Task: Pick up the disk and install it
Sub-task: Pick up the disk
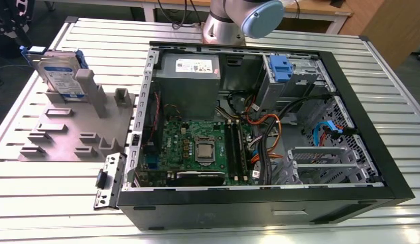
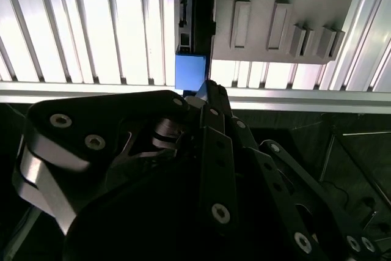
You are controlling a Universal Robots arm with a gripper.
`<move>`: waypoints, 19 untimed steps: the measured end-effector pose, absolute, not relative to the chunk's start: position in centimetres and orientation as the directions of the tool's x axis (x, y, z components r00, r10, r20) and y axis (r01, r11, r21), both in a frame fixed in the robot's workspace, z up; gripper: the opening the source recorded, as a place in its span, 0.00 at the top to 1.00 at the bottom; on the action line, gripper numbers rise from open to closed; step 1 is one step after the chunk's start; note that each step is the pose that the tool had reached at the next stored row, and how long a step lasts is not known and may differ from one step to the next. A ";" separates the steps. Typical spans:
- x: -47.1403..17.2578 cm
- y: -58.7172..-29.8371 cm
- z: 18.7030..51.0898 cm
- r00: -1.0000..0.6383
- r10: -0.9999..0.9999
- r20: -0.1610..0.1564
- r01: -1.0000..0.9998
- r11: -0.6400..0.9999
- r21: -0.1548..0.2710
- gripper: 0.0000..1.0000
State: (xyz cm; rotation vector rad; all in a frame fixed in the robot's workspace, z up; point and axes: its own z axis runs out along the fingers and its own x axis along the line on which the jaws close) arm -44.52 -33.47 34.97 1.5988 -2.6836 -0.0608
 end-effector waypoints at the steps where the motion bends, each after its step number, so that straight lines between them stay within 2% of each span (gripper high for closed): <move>1: -44.5 -33.5 35.0 -0.474 -0.880 -0.005 -0.880 0.473 0.042 0.89; 19: -44.5 -33.5 35.0 -0.422 -0.906 -0.005 -0.906 0.422 0.042 0.89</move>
